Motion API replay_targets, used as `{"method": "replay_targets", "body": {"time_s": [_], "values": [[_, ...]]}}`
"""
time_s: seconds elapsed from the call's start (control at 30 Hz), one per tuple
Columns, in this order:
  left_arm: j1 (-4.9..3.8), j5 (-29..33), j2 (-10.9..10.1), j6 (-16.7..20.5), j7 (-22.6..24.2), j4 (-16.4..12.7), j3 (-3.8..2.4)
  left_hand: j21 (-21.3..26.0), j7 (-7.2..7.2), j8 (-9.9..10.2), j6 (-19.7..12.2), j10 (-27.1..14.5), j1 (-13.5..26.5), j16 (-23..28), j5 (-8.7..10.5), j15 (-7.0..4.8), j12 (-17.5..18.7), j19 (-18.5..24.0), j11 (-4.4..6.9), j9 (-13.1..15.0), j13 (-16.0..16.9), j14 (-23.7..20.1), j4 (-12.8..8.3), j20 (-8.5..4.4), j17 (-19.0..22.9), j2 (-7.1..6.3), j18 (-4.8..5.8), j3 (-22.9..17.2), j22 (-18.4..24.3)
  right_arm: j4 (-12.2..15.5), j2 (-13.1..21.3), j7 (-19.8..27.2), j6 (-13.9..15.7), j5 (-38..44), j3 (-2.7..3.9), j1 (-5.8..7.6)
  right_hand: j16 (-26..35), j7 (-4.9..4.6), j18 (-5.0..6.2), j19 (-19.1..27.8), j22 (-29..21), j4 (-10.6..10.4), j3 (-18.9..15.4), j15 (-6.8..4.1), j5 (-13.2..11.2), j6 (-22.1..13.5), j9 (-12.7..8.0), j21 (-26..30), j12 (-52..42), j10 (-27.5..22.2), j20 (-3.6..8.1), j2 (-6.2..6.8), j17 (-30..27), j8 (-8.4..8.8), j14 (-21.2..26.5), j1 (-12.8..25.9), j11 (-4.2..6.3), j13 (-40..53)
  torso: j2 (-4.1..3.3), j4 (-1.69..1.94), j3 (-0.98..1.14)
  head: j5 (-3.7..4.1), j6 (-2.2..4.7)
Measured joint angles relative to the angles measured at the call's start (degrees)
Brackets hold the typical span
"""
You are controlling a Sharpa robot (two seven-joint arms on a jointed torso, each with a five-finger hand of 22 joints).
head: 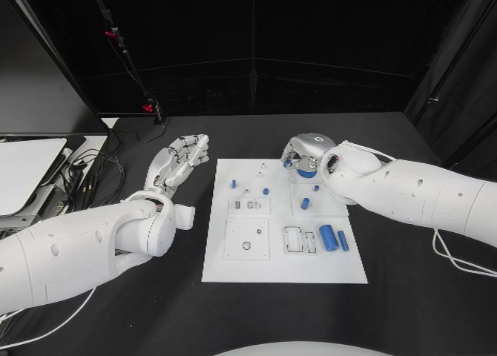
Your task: Assemble the parts on the task board
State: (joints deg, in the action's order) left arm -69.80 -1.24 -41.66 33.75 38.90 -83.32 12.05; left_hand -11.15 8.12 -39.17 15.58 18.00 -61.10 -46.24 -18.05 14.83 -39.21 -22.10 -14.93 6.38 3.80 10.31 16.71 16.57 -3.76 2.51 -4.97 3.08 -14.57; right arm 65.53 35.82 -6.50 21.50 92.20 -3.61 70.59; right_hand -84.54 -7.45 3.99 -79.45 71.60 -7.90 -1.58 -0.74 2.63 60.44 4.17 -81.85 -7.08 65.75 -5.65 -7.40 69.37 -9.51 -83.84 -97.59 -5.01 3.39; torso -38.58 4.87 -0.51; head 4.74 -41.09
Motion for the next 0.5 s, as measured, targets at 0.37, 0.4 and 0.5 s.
{"method": "replay_targets", "body": {"time_s": [0.37, 0.4, 0.5], "values": [[0.15, 0.0, 0.1, -0.2, 0.0, 0.3, 0.47, 0.0, 0.00, 0.0, 0.0, 0.0, 0.0, 0.0, 0.00, 0.00, 0.0, 0.0, 0.00, 0.0, 0.0, 0.0, 0.0, 0.00, 0.0, 0.00, 0.00, 0.0, 0.0, -1.3, -2.2, 3.8, 3.9, -3.7, 0.90, 1.80, 0.0, -0.36, 0.00, -0.2, 0.3, -0.4, 1.0, 0.22, 0.2, 0.6, -0.2, 0.0, 1.1, 0.5, -0.21, 0.53, 0.2, 0.45, -0.2, -0.5, -0.51, 0.0, -0.49, 0.25, 0.02, -1.16, 0.92], [0.17, 0.0, 0.1, -0.3, 0.0, 0.3, 0.49, 0.0, 0.00, 0.0, 0.0, 0.0, 0.0, 0.0, 0.00, 0.00, 0.0, 0.0, 0.00, 0.0, 0.0, 0.0, 0.0, 0.00, 0.0, 0.00, 0.00, 0.0, 0.0, -1.7, -2.4, 4.1, 4.0, -3.9, 0.92, 1.92, 0.0, -0.44, 0.00, -0.4, 0.4, -0.3, 1.1, 0.37, 0.2, 0.6, -0.2, 0.0, 1.6, 0.5, -0.41, 0.71, 0.3, 0.66, -0.1, -0.6, -0.51, 0.0, -0.58, 0.31, 0.03, -1.21, 0.97], [0.21, 0.0, 0.1, -0.4, 0.0, 0.3, 0.51, 0.0, 0.00, 0.0, 0.0, 0.0, 0.0, 0.0, 0.00, 0.00, 0.0, 0.0, 0.00, 0.0, 0.0, 0.0, 0.0, 0.00, 0.0, 0.00, 0.00, 0.0, 0.1, -2.7, -3.2, 5.1, 3.9, -4.8, 0.98, 2.12, 0.0, -0.45, 0.00, -0.4, 0.5, -0.4, 1.2, 0.45, 0.3, 0.7, -0.2, 0.0, 1.8, 0.9, -0.41, 0.94, 0.4, 0.72, 0.0, -0.4, -0.10, -0.1, -0.93, 0.52, 0.07, -1.37, 1.00]]}}
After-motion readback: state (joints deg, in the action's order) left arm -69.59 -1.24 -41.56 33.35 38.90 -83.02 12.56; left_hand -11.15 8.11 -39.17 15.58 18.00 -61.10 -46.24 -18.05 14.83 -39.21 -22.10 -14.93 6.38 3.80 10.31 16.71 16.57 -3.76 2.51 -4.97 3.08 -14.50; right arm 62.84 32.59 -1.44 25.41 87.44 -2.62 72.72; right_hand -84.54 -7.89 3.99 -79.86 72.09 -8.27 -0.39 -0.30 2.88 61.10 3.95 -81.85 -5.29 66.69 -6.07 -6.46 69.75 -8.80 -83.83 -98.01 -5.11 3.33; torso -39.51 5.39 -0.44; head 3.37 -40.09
